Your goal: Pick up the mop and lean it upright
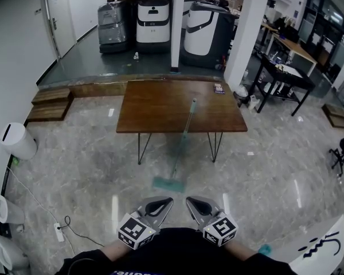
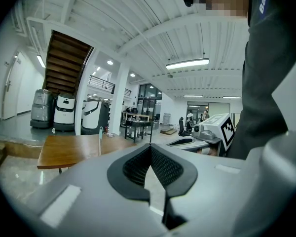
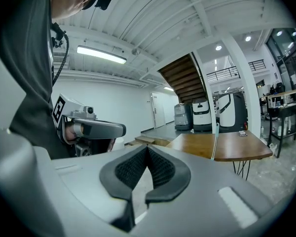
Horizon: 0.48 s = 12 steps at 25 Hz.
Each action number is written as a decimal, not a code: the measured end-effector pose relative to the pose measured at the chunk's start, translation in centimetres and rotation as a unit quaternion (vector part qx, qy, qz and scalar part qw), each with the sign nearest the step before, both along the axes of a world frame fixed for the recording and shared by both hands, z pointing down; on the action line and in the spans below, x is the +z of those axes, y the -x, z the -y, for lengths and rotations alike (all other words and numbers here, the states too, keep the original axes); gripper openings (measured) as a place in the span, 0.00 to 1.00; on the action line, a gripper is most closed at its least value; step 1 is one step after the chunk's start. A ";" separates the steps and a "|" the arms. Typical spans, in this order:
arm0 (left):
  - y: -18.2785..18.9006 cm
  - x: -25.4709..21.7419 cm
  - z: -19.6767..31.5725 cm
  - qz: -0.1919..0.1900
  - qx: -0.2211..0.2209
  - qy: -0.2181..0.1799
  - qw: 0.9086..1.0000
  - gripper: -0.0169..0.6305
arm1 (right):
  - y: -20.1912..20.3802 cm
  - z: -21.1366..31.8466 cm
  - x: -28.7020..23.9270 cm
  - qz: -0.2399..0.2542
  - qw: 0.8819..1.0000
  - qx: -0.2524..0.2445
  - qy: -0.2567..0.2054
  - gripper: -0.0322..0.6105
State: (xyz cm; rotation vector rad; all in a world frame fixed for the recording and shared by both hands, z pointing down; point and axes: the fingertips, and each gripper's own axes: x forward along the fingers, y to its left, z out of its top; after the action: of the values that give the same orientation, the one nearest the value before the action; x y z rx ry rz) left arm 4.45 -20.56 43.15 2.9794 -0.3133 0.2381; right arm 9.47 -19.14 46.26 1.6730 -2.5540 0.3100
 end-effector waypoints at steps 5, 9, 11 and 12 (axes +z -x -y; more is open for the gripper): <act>-0.2 0.1 -0.5 0.006 0.003 0.001 1.000 0.05 | -0.2 -0.3 0.1 0.004 1.000 -0.001 0.006 0.05; -0.2 0.2 -0.5 0.004 0.004 -0.002 1.000 0.05 | -0.1 -0.4 0.3 0.007 1.000 -0.002 0.007 0.05; -0.3 0.2 -0.6 0.005 0.005 -0.003 1.000 0.05 | -0.1 -0.5 0.4 0.008 1.000 -0.004 0.009 0.05; -0.4 0.1 -0.7 0.005 0.006 -0.003 1.000 0.05 | -0.1 -0.5 0.4 0.008 1.000 -0.007 0.009 0.05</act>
State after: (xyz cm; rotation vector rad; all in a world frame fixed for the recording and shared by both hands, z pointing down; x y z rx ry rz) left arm 4.86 -19.85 43.26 2.9883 -0.2990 0.2551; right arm 9.53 -18.60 46.67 1.6539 -2.5651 0.3458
